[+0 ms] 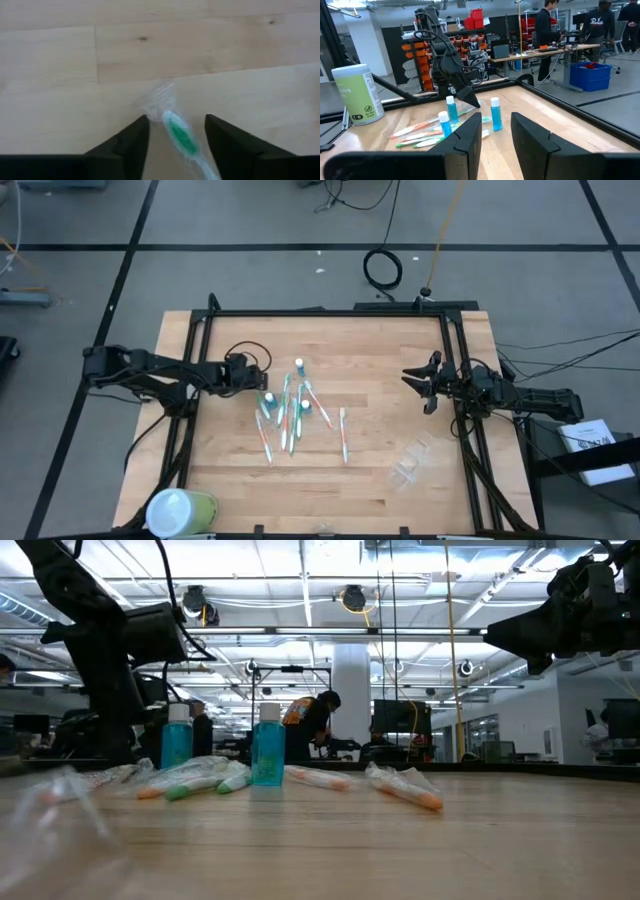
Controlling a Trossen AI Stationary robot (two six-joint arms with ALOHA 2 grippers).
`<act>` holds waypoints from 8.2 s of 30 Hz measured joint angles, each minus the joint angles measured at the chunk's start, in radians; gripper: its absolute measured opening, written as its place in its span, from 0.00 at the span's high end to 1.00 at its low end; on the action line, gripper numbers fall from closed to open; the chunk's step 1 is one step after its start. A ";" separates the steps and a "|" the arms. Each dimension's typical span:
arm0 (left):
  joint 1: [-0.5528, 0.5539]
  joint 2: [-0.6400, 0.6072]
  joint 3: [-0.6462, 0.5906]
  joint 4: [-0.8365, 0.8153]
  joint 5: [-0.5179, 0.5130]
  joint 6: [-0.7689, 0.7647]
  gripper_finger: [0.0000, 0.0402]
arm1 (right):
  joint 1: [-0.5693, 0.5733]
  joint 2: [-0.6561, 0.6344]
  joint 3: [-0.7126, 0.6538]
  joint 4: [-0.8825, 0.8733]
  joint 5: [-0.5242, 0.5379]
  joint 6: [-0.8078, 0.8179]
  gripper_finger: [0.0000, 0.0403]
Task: Pick & Place toothbrushing station
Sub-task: Put the green toothbrush into the top section of the transparent organizer, then put the blue mouthwash into the middle section of the transparent organizer
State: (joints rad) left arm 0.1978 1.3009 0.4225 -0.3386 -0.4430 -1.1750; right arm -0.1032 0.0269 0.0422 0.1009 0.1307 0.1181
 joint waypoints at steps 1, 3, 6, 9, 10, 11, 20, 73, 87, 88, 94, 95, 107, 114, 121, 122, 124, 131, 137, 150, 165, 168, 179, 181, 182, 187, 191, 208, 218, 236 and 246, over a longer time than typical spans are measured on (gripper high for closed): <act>0.000 0.000 0.000 -0.003 -0.002 0.002 0.57 | 0.000 0.000 0.000 0.000 0.000 0.000 0.76; 0.000 0.001 -0.001 -0.008 -0.004 0.011 0.63 | 0.000 0.000 0.000 0.000 0.000 0.000 0.76; 0.001 0.001 -0.002 -0.008 -0.004 0.048 0.70 | 0.000 0.000 0.000 0.000 0.000 0.000 0.76; 0.000 -0.017 -0.002 -0.003 -0.013 0.054 0.76 | 0.000 0.000 0.000 0.000 0.000 0.000 0.76; 0.000 -0.024 -0.002 0.005 -0.025 0.065 0.79 | 0.000 0.000 0.000 0.000 0.000 0.000 0.76; 0.000 -0.028 -0.002 0.015 -0.039 0.086 0.81 | 0.000 0.000 0.000 0.000 0.000 0.000 0.76; 0.000 -0.184 -0.002 0.192 -0.113 0.337 0.88 | 0.000 0.000 0.000 0.000 0.000 0.000 0.76; -0.149 0.575 0.680 1.331 0.605 1.206 0.85 | 0.156 0.846 0.122 0.838 0.030 0.019 0.44; -0.149 0.664 0.767 1.309 0.630 1.196 0.85 | 0.249 1.056 0.220 1.017 0.030 -0.080 0.48; -0.152 0.664 0.767 1.311 0.629 1.196 0.85 | 0.247 1.065 0.219 1.016 0.030 -0.080 0.48; -0.155 0.664 0.767 1.283 0.620 1.196 0.85 | 0.241 1.116 0.220 1.082 0.031 -0.079 0.48; -0.155 0.663 0.767 1.282 0.619 1.196 0.85 | 0.241 1.122 0.220 1.087 0.030 -0.079 0.48; -0.168 0.663 0.767 1.285 0.618 1.196 0.85 | 0.240 1.139 0.221 1.099 0.079 -0.101 0.68; -0.168 0.663 0.767 1.285 0.618 1.191 0.85 | 0.240 1.139 0.222 1.072 0.076 -0.142 0.87; -0.174 0.663 0.767 1.285 0.618 1.190 0.85 | 0.240 1.139 0.225 1.074 0.028 -0.166 0.97; -0.174 0.663 0.767 1.284 0.619 1.188 0.85 | 0.240 1.139 0.227 1.072 0.026 -0.167 0.96; -0.174 0.662 0.767 1.283 0.619 1.177 0.84 | 0.240 1.139 0.227 1.073 0.026 -0.166 0.96; -0.183 0.652 0.767 1.266 0.571 1.140 0.69 | 0.240 1.139 0.228 1.072 0.029 -0.155 0.98; -0.208 0.576 0.767 1.221 0.567 1.152 0.42 | 0.240 1.099 0.229 1.009 0.051 -0.141 0.99; -0.185 0.259 0.767 0.413 0.464 1.271 0.19 | 0.275 0.545 0.229 0.428 -0.173 0.154 0.99; -0.146 0.253 0.627 0.514 0.459 1.187 0.24 | 0.276 0.229 0.511 -0.547 -0.340 0.272 0.99; -0.138 0.253 0.612 0.515 0.457 1.171 0.23 | 0.276 0.229 0.514 -0.637 -0.339 0.305 0.99; -0.126 0.253 0.608 0.516 0.440 1.169 0.23 | 0.276 0.229 0.453 -0.697 -0.312 0.287 0.99; -0.126 0.253 0.608 0.515 0.440 1.169 0.23 | 0.276 0.229 0.410 -0.659 -0.313 0.300 0.99; -0.126 0.253 0.608 0.515 0.440 1.170 0.23 | 0.275 0.229 0.388 -0.640 -0.315 0.305 0.99; -0.126 0.253 0.608 0.515 0.440 1.170 0.23 | 0.275 0.229 0.312 -0.539 -0.335 0.319 0.99; -0.126 0.253 0.608 0.515 0.440 1.170 0.23 | 0.275 0.229 0.292 -0.531 -0.383 0.368 0.98; -0.128 0.253 0.608 0.519 0.440 1.154 0.23 | 0.275 0.229 0.286 -0.471 -0.477 0.440 0.64; -0.128 0.253 0.608 0.517 0.441 1.152 0.23 | 0.275 0.229 0.286 -0.316 -0.533 0.431 0.56; -0.221 -0.087 0.376 0.700 0.439 1.225 0.23 | 0.257 0.226 0.288 0.232 -0.473 0.060 0.58; -0.220 -0.281 0.198 0.715 0.283 1.136 0.23 | 0.244 0.203 0.726 -0.676 0.104 -0.089 0.58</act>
State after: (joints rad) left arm -0.0219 1.0197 0.6206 0.3765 -0.1600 -0.0385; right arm 0.1410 0.2298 0.7680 -0.5754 0.2343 0.0295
